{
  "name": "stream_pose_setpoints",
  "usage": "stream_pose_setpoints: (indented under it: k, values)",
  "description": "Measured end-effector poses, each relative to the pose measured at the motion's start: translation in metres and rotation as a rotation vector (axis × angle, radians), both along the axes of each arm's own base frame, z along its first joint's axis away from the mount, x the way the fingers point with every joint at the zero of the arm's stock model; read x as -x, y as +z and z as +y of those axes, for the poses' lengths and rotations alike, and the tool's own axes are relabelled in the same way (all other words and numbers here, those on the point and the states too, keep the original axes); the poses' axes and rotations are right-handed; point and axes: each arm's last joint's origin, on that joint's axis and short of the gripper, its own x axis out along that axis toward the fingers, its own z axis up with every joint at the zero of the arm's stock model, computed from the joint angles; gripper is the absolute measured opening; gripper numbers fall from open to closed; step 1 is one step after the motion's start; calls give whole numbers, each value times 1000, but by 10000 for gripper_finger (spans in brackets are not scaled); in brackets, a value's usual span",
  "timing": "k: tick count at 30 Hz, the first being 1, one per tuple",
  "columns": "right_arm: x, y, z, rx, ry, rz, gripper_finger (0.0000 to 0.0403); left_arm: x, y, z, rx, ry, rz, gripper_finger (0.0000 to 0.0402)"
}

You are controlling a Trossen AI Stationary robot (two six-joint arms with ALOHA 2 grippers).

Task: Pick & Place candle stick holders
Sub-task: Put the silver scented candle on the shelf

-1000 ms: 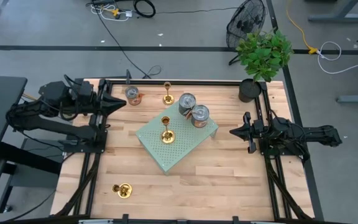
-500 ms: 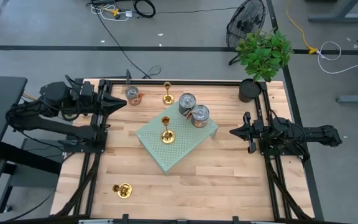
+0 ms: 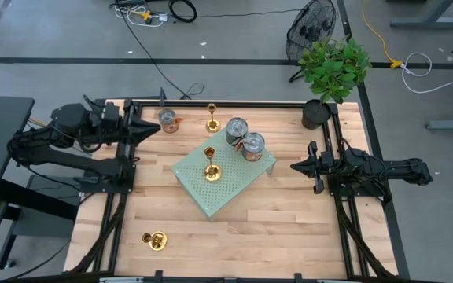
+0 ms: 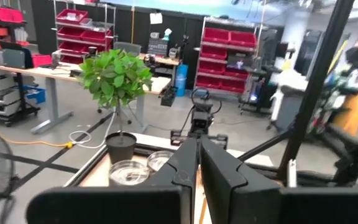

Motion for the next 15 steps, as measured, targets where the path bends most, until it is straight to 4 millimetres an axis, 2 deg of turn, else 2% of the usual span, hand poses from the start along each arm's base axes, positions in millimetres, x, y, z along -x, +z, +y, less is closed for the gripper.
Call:
stream_pose_setpoints:
  k: [15]
  values:
    - [0,0,0,0,0,0,3,0,-1,1,-18,26,16,26]
